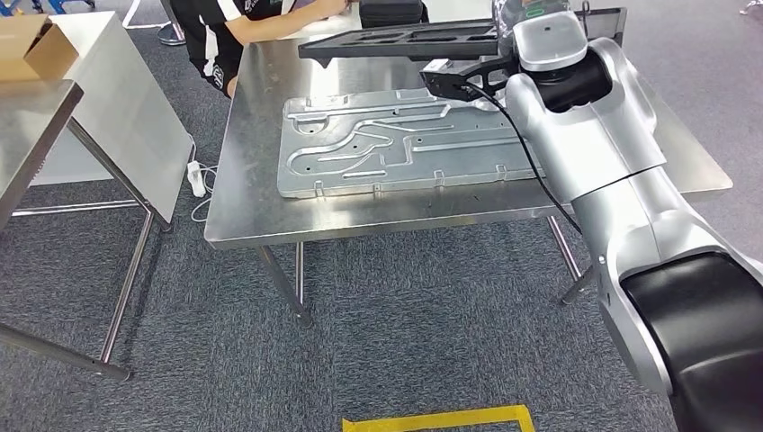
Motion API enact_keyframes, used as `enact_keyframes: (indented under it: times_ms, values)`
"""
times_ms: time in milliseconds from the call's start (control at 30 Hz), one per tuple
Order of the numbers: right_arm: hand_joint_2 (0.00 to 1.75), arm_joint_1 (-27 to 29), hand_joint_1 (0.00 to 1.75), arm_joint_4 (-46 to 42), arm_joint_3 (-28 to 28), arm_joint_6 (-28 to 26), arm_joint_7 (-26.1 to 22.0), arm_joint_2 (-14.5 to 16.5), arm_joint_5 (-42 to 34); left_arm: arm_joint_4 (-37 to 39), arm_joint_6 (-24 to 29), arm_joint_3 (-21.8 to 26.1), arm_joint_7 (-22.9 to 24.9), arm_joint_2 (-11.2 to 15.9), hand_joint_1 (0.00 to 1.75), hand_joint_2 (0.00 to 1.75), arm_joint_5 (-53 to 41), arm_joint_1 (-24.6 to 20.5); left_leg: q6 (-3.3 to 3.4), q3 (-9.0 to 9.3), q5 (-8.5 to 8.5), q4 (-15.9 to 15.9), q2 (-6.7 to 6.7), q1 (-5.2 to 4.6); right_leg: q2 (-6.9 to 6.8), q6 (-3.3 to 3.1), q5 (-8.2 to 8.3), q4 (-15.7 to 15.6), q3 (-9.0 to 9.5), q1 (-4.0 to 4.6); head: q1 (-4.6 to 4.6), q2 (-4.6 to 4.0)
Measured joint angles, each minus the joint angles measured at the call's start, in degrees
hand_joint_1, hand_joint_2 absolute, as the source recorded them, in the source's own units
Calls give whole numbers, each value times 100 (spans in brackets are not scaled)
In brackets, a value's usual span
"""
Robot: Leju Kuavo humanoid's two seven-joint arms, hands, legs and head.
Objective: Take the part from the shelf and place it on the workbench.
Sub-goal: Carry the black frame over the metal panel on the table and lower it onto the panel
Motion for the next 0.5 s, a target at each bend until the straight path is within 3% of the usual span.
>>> enact_keyframes:
  times_ms: [33,100,167,233,333,400,467,500]
  values:
    - [175,16,175,10,0,0,-1,-1,0,0,0,-1,-1,1,0,0,-4,1,4,28,170,-150,0,3,3,4,-22,1,31,1,0,0]
    - [175,28,175,21,-2,-2,1,-5,0,0,-1,-1,-2,3,0,0,-5,9,47,329,659,-934,-1,0,10,20,-69,-2,99,1,0,0]
    - [175,18,175,24,-10,-8,-1,-23,-1,0,-1,-3,-2,10,0,0,-7,7,107,600,864,-1530,0,-32,16,63,-97,-9,122,5,-1,0]
    - [175,20,175,22,-21,-15,-20,-63,-7,0,-1,-6,-2,15,0,0,-13,-5,151,672,807,-1649,0,-72,17,125,-107,-29,120,3,-1,0]
    - [175,44,175,-11,-44,-17,-74,-154,-16,0,-1,-8,-4,13,0,0,-15,-2,219,772,811,-1771,13,-43,4,212,-186,43,112,14,2,0]
    - [175,46,175,-43,-59,-13,-102,-230,-25,0,1,-9,-5,11,0,0,-10,7,279,850,806,-1829,29,-28,-3,231,-418,536,-129,22,6,0]
    - [175,56,175,-55,-61,1,-115,-281,-43,0,-1,-10,3,10,0,0,-5,-2,321,875,761,-1811,28,-40,-2,236,-675,1286,-572,28,7,0]
    - [175,72,175,-56,-61,9,-117,-296,-49,0,-1,-10,9,10,0,0,-4,-7,326,884,732,-1791,24,-42,-3,239,-696,1514,-737,27,7,0]
